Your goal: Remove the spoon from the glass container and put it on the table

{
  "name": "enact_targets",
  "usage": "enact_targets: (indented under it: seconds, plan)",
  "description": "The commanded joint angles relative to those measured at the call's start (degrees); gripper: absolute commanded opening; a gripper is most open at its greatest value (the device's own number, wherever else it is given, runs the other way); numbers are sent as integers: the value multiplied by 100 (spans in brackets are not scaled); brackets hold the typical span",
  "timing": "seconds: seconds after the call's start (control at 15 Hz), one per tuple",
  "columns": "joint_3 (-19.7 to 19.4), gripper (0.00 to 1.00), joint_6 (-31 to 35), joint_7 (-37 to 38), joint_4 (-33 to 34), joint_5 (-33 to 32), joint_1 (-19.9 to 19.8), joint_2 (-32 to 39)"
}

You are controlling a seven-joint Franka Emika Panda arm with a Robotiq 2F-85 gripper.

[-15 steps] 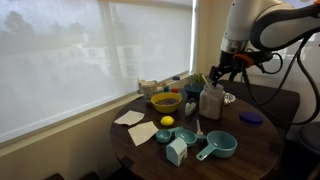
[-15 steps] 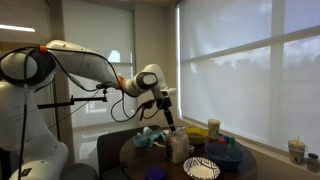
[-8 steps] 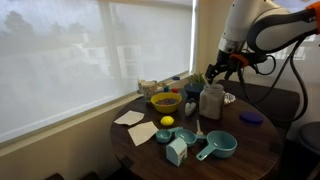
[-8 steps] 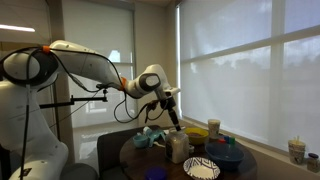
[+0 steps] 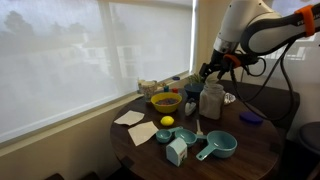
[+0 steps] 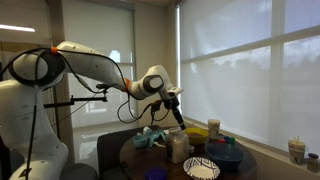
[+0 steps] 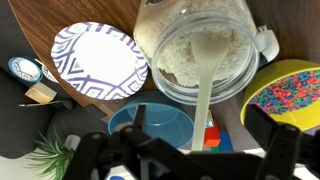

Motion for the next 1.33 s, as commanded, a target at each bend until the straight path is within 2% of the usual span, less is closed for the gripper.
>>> enact_targets:
  seconds: [0.0,0.27,0.33,0.47,0.6,0.67,0.73,0.93,1.07,1.13,1.27]
  plan:
    - [-76,99,176,105,222,-123,102,288]
    - [-97,79,334,173,288,-249,99,425]
    - [-108,64,344,163,306,-259,107,448]
    - [-130,49,308,151,341,-183,131,501]
    - [-142,44,317,154,351,-201,140,534]
    - [-148,29,319,151,351,-199,144,542]
    - [-154,20,300,161,369,-161,153,563]
    - [-168,1,313,183,367,-166,168,570]
    - [-177,0,317,247,367,-204,170,559]
    - [-184,3,324,268,366,-228,172,546]
    - [-185,3,345,316,371,-295,171,512]
